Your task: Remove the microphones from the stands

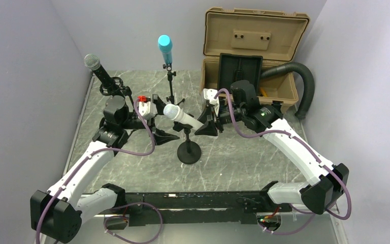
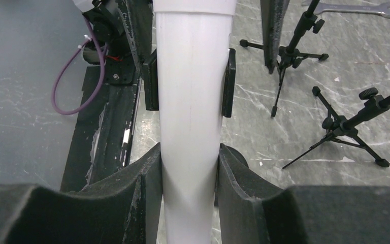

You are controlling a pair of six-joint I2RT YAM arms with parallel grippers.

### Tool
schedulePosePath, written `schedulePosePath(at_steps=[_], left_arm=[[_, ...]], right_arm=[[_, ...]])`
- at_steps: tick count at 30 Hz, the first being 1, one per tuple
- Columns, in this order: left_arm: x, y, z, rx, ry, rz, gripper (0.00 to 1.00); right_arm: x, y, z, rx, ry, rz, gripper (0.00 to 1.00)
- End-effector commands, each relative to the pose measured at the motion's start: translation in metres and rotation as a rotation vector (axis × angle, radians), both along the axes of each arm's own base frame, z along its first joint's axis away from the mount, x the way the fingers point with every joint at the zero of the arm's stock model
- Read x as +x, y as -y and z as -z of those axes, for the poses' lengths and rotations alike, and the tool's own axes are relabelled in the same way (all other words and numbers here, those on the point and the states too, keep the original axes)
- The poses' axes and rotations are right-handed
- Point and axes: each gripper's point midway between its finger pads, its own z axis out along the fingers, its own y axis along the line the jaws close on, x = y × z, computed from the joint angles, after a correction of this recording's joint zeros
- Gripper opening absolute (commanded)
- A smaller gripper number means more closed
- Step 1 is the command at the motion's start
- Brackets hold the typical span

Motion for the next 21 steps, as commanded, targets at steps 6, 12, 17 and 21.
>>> schedulePosePath(at_steps=[6,12,17,21], left_arm=[[-0.007,0.009,-0.014,-0.015,0.046,0.040,0.71],[-0.003,0.012,-0.015,-0.012,0.027,0.045,0.49],[-0.001,0.015,-0.012,0.000,0.007,0.050,0.20],[0.000,0.014,-0.008,0.001,0.016,0.023,0.00]], right_arm=[[0.001,-0.002,-0.025,0.083,0.093,-0.042,0.00],[0.003,-0.002,-0.024,0.084,0.083,-0.033,0.00],[0.008,-0.002,-0.028,0.092,0.071,-0.002,0.00],[0.009,-0.001,-0.030,0.097,0.077,0.008,0.00]])
